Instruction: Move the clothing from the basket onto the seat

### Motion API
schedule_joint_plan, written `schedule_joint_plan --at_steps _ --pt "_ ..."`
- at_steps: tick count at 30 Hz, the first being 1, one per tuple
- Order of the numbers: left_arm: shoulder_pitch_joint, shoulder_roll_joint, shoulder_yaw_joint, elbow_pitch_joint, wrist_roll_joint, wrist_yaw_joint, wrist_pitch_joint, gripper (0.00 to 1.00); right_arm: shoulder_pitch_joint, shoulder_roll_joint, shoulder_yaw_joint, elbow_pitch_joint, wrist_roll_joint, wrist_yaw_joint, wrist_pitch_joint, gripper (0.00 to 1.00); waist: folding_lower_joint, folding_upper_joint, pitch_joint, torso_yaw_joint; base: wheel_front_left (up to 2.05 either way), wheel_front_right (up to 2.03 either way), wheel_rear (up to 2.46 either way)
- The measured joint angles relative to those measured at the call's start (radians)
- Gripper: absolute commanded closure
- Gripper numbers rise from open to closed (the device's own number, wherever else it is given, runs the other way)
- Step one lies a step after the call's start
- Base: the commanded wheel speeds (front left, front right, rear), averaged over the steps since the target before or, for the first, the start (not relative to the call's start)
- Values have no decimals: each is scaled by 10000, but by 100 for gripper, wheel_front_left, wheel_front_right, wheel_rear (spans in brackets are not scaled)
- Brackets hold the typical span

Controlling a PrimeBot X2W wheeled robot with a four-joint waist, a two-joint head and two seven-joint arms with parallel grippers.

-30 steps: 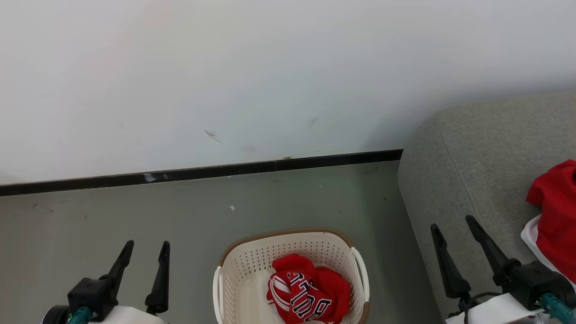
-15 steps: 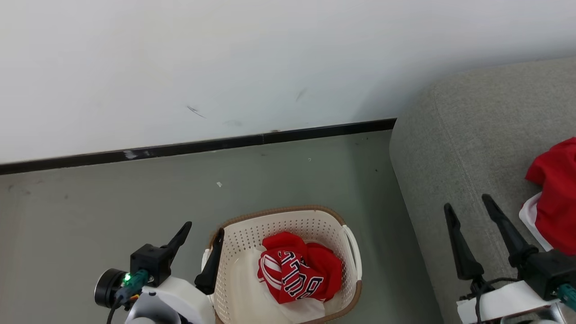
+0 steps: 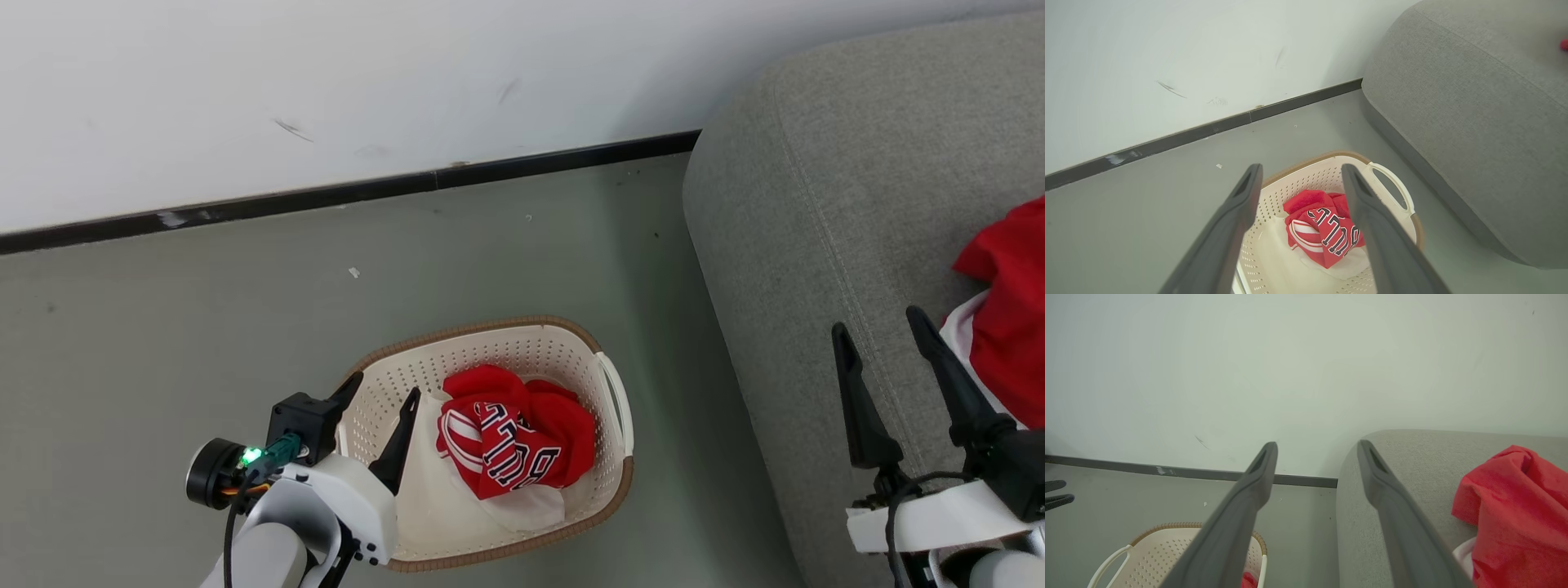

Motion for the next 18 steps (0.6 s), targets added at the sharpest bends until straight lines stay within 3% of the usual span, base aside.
schedule_joint_plan --at_steps 18 --pt "-1444 -29 -88 1457 533 -209 -173 0 -1839 -2 151 -376 150 0 -36 0 0 0 2168 -920 0 0 0"
